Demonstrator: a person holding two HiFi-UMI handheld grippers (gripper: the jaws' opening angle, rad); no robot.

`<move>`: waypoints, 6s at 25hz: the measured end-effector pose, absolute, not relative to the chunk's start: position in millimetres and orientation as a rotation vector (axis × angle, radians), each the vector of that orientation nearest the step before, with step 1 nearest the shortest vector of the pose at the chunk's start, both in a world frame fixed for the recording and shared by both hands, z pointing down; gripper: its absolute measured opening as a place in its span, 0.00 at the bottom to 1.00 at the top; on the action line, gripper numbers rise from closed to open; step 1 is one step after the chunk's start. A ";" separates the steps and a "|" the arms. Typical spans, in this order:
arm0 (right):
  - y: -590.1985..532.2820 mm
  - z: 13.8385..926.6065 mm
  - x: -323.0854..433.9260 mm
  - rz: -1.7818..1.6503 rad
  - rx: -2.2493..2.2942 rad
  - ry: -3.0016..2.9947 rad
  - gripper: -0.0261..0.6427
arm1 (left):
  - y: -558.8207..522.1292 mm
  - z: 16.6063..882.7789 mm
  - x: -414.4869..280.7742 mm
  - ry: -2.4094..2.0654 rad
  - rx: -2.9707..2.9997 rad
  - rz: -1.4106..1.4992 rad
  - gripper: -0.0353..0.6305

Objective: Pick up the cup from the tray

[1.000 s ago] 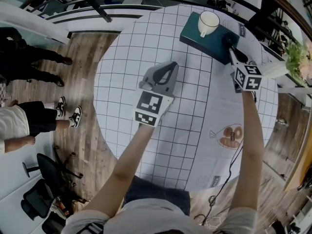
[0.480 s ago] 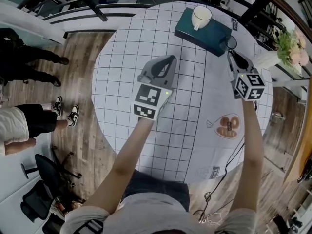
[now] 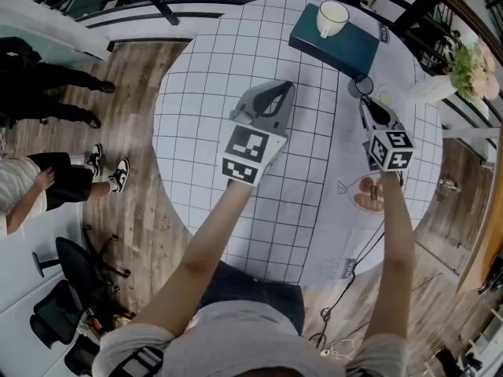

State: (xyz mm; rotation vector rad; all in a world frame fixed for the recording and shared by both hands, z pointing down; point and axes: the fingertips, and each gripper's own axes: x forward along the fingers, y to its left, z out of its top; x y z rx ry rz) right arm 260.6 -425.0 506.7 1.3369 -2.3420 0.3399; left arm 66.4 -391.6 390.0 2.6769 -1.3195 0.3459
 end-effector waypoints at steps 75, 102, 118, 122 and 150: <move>-357.0 424.4 203.8 0.284 1.590 -2.627 0.17 | -531.9 415.1 128.6 -1.159 2.766 0.483 0.26; -587.4 416.7 229.1 0.116 1.379 -2.520 0.20 | -599.8 473.2 159.3 -1.163 2.776 0.661 0.32; -607.1 431.2 195.2 0.208 1.142 -2.692 0.41 | -603.8 471.5 143.0 -1.064 2.835 0.557 0.17; -617.5 437.3 181.4 0.224 1.095 -2.686 0.45 | -605.1 470.5 139.2 -1.023 2.859 0.538 0.16; -586.6 402.3 172.8 0.122 1.074 -2.714 0.47 | -565.3 430.5 142.7 -0.990 2.988 0.514 0.16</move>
